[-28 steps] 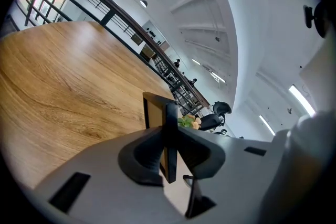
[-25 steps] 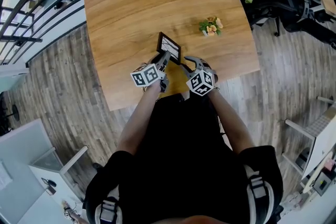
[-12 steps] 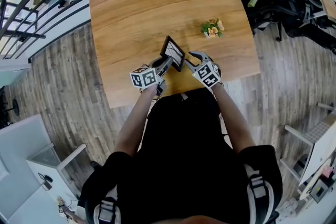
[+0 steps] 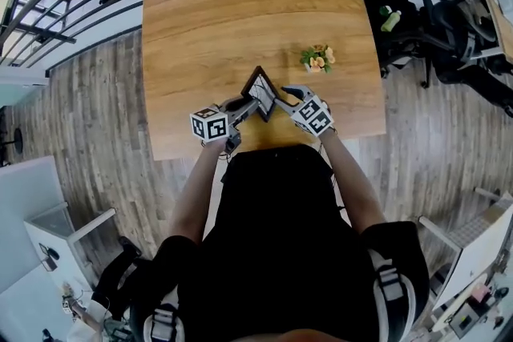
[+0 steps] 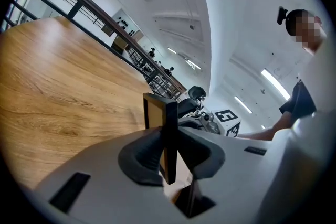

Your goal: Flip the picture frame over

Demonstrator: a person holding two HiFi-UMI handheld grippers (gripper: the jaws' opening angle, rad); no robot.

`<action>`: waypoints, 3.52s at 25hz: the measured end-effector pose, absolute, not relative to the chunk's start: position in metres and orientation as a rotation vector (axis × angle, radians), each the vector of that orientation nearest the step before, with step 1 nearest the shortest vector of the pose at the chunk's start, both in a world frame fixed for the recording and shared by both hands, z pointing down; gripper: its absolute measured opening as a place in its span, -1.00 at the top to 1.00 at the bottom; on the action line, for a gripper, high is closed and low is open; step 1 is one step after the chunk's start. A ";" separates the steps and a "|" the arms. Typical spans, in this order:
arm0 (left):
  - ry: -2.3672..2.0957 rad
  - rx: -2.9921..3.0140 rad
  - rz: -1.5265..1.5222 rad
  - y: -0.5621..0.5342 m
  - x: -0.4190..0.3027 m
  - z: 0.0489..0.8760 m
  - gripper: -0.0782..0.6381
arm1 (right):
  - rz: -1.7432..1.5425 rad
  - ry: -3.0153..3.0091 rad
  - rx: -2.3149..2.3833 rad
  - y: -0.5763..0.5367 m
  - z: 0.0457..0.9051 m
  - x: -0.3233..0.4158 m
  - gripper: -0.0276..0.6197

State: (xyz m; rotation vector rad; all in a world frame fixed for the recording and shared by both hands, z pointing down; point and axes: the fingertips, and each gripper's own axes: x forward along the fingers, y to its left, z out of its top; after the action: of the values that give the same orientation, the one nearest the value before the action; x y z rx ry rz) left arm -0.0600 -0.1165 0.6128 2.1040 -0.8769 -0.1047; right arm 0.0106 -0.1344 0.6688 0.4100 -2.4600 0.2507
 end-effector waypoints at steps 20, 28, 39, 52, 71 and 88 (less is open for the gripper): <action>-0.658 2.196 -0.140 -0.099 -0.042 0.588 0.52 | 0.472 -2.538 0.060 -0.126 0.668 0.013 0.39; -0.513 2.233 -0.144 -0.091 -0.045 0.575 0.52 | 0.644 -2.562 -0.083 -0.110 0.659 0.011 0.44; -0.526 2.228 -0.171 -0.086 -0.050 0.582 0.52 | 0.917 -2.556 -0.040 -0.101 0.665 0.017 0.61; -0.770 2.168 -0.225 -0.103 -0.068 0.603 0.54 | 0.946 -2.529 0.135 -0.105 0.675 0.018 0.63; -1.042 2.023 -0.109 -0.138 -0.082 0.639 0.53 | 1.041 -2.451 0.405 -0.118 0.699 0.015 0.63; -1.251 1.901 0.113 -0.167 -0.120 0.689 0.50 | 1.099 -2.334 0.579 -0.136 0.736 -0.017 0.63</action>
State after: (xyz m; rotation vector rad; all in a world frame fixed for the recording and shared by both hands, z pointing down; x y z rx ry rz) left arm -0.1201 -0.1675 0.6887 1.9013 -1.2508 0.1131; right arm -0.0169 -0.1356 0.7362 0.5787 -2.3339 1.0992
